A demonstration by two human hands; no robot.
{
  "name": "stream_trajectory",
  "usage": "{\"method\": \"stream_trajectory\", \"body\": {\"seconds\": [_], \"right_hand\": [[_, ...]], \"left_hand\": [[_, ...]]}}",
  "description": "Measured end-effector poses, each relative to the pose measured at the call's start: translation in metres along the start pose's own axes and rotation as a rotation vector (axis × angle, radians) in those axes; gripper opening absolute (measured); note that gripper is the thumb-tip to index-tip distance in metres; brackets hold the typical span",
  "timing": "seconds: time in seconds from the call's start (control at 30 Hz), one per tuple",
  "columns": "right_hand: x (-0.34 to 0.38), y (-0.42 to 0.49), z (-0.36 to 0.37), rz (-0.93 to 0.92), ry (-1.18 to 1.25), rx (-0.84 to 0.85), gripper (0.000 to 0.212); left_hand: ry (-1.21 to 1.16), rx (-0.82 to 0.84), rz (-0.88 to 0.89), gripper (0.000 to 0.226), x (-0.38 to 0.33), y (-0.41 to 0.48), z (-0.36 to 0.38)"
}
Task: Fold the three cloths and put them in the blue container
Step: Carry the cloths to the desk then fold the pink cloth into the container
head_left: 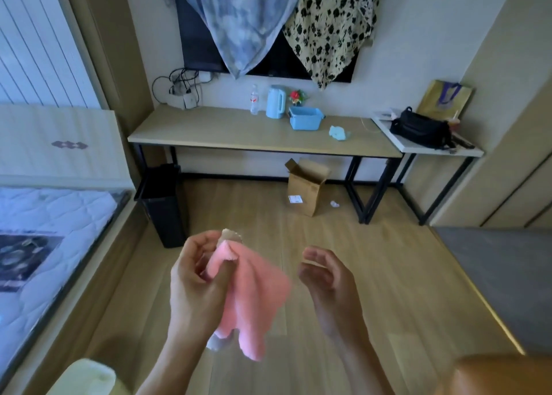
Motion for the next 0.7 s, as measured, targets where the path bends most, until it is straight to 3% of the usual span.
{"method": "stream_trajectory", "body": {"seconds": [0.37, 0.7], "right_hand": [[-0.027, 0.261, -0.002, 0.05, 0.087, 0.006, 0.031], [-0.016, 0.522, 0.005, -0.057, 0.102, 0.14, 0.028]], "left_hand": [[-0.002, -0.001, -0.024, 0.027, 0.042, 0.249, 0.088], [0.027, -0.07, -0.018, 0.03, 0.062, 0.47, 0.156]]}}
Point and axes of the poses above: each hand's wrist, its own y-axis towards the middle knuckle, its own z-axis out of the palm, x = y × z, the point moved 8 cm from there along y, towards the middle knuckle, and after that the axes turned 7 degrees about x, right-handed, at the moved point
